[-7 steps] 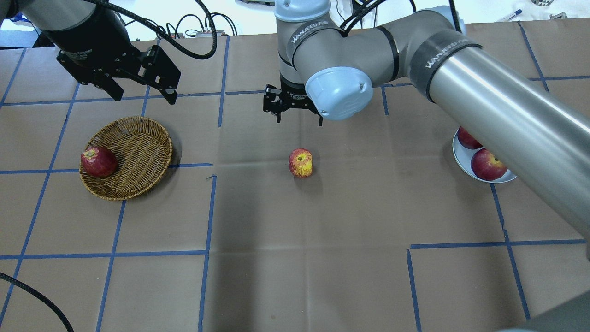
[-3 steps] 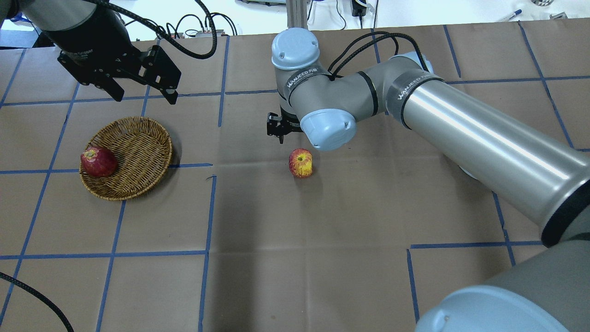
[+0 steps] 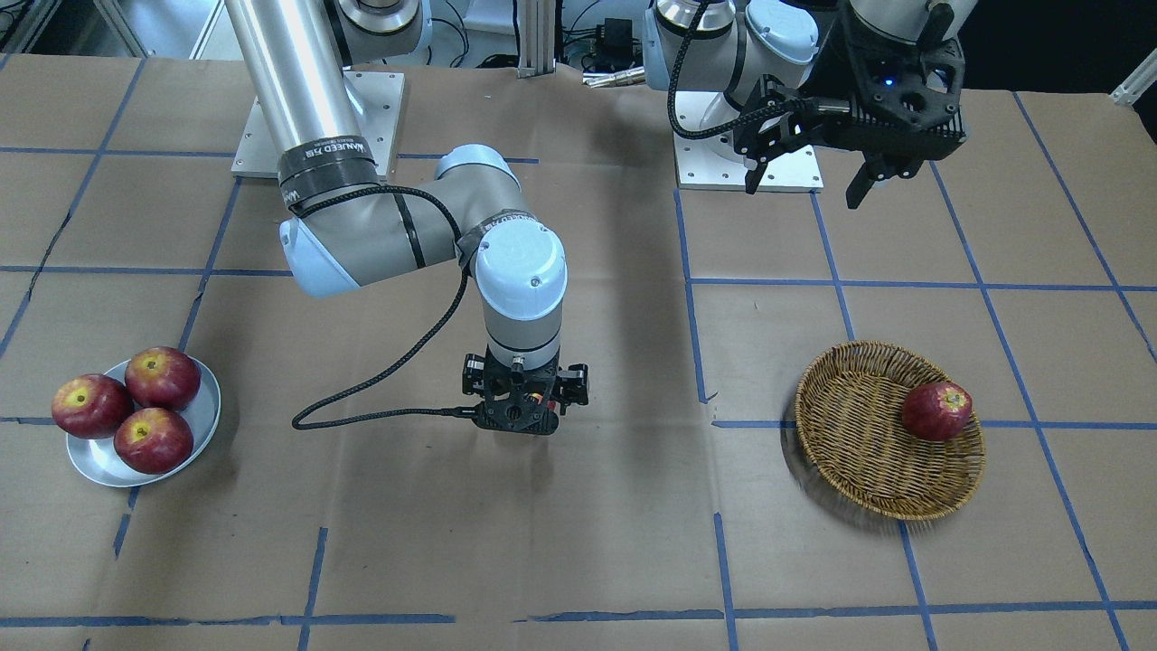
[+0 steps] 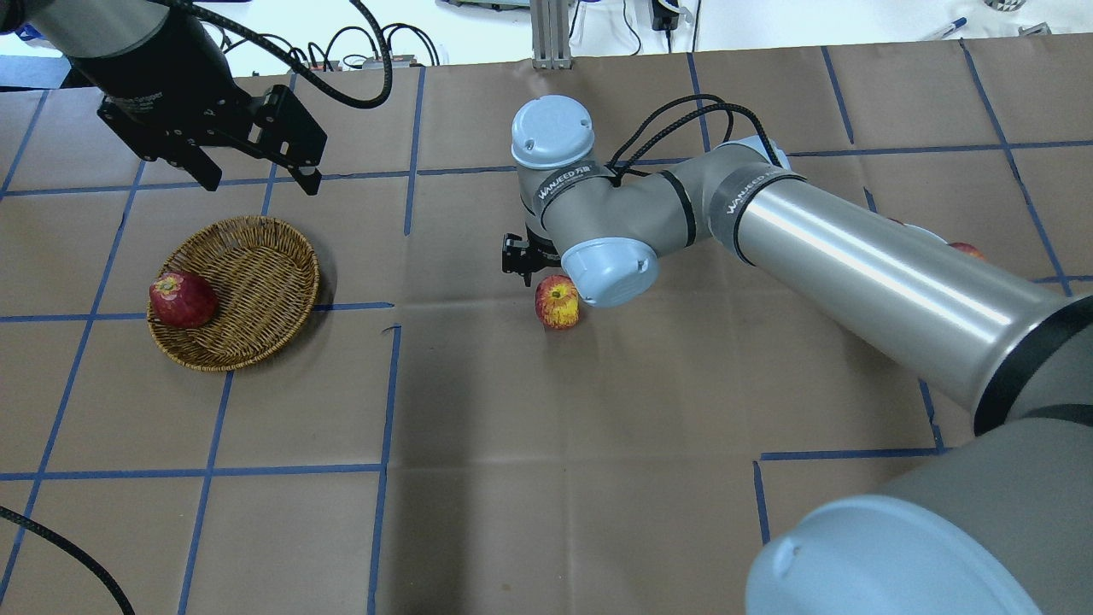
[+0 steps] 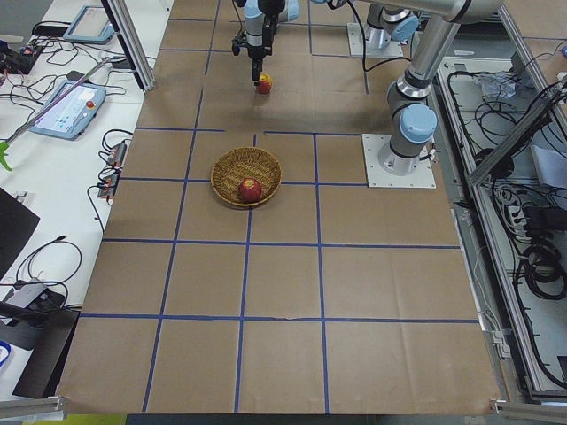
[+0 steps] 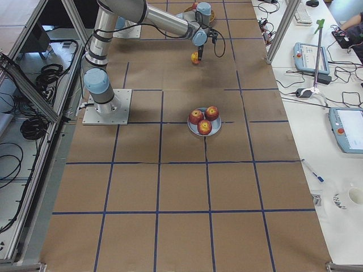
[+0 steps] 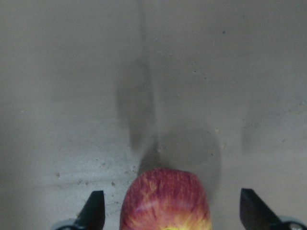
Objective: Transfer apple from basket to plate
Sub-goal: 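Lower the right gripper, grasp the yellow-red apple and lift it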
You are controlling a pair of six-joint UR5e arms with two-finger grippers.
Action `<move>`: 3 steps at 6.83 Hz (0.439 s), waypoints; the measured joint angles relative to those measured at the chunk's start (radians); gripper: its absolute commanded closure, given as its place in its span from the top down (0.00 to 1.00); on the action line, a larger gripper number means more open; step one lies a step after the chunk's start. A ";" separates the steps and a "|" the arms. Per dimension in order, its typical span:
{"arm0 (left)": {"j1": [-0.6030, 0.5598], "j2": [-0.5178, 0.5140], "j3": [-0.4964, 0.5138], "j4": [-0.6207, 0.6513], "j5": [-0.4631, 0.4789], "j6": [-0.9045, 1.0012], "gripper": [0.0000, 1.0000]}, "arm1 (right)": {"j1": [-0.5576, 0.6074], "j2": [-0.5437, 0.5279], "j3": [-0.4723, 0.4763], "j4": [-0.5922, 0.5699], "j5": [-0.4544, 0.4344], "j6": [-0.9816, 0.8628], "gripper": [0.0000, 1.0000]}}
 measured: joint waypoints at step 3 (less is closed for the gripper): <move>0.005 0.002 0.001 -0.010 -0.003 0.005 0.99 | 0.024 0.020 0.005 -0.020 0.004 -0.002 0.37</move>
